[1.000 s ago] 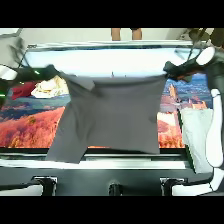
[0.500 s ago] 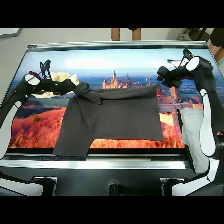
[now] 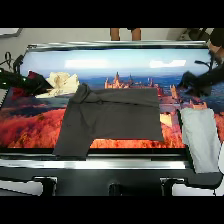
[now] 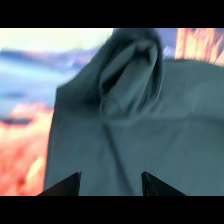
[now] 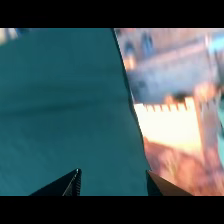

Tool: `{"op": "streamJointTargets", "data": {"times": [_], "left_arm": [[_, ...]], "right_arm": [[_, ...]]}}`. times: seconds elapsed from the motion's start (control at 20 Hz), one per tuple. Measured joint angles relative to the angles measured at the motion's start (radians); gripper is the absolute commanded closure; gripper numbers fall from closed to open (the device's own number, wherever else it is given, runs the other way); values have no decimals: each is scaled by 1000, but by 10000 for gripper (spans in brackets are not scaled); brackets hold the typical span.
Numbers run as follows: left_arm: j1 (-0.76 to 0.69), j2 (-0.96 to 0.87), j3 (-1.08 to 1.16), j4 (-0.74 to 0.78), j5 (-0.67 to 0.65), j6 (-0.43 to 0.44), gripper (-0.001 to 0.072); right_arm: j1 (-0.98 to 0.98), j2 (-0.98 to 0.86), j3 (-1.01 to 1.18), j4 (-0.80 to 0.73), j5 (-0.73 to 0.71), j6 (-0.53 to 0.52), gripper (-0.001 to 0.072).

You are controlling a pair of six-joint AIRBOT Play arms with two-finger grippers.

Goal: Fold the shirts.

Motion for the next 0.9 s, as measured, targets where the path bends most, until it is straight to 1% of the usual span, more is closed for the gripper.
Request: {"op": "streamJointTargets", "data": {"times": [0.05, 0.2, 0.3, 0.35, 0.5, 0.7, 0.75, 0.8, 0.9], "left_arm": [[9, 19, -41, 38, -27, -1, 279], [22, 71, -204, 99, -51, 28, 278], [20, 88, -315, 106, -38, 59, 279], [16, 90, -368, 109, -13, 71, 279], [-10, 93, -479, 98, 71, 113, 279], [-31, 56, -532, 90, 164, 148, 280], [-37, 42, -538, 90, 179, 152, 290], [-42, 29, -542, 89, 190, 156, 332], [-46, 14, -547, 80, 215, 165, 333]], "right_arm": [[-6, 24, -63, 2, 24, -18, 198], [-13, 102, -273, 25, 4, -61, 199], [-15, 141, -383, 37, -26, -89, 201], [-16, 154, -422, 41, -37, -101, 212], [-17, 175, -484, 49, -63, -122, 216], [-17, 183, -512, 53, -89, -133, 216], [-17, 185, -515, 53, -95, -134, 216], [-17, 185, -517, 55, -98, -134, 217], [-17, 186, -521, 55, -105, -137, 217]]}}
